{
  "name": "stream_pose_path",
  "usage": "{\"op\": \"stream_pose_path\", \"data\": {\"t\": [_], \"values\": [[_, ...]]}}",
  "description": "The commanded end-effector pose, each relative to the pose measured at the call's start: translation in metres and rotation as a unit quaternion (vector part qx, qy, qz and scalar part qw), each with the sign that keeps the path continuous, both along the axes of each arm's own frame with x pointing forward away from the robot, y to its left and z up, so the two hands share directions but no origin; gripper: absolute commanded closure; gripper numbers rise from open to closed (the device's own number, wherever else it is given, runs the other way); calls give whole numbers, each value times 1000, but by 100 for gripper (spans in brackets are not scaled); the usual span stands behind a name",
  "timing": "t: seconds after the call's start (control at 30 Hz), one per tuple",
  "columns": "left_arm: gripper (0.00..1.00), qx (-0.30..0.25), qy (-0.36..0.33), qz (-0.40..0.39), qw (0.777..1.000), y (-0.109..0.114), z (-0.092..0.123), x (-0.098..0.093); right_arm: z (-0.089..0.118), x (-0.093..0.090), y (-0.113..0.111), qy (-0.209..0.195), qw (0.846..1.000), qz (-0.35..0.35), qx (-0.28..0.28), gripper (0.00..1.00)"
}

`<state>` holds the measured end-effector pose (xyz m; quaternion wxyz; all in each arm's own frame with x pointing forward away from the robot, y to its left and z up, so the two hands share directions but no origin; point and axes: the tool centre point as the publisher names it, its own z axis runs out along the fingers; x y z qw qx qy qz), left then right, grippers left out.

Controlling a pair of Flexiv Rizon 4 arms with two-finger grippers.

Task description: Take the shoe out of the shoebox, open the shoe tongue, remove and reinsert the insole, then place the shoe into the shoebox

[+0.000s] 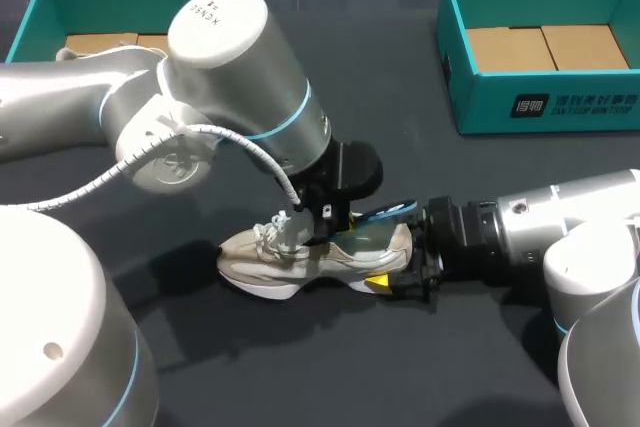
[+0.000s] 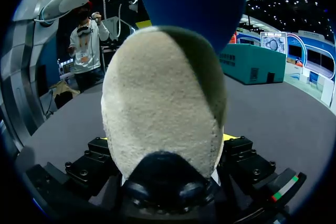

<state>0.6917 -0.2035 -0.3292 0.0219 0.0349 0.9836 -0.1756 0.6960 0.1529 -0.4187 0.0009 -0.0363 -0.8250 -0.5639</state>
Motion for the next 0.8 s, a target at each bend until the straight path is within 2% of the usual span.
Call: {"op": "stream_pose_path", "data": {"t": [0.03, 0.27, 0.4, 0.6, 0.8], "values": [[67, 0, -9, 4, 1000, 0, 1, -5, -2, 0, 1, 0, 1000, 0, -2, 100], [57, -19, -35, 17, 999, 3, 7, -12, -2, 0, 1, 0, 1000, 0, -2, 100], [46, -32, -51, 24, 998, 0, 10, -16, -2, 0, 1, 0, 1000, 0, -2, 100], [51, -44, -72, 38, 996, -11, 8, -17, -2, 0, 1, 0, 1000, 0, -2, 100], [49, -62, -107, 68, 990, -19, 1, -21, -2, 0, 1, 0, 1000, 0, -2, 100]]}}
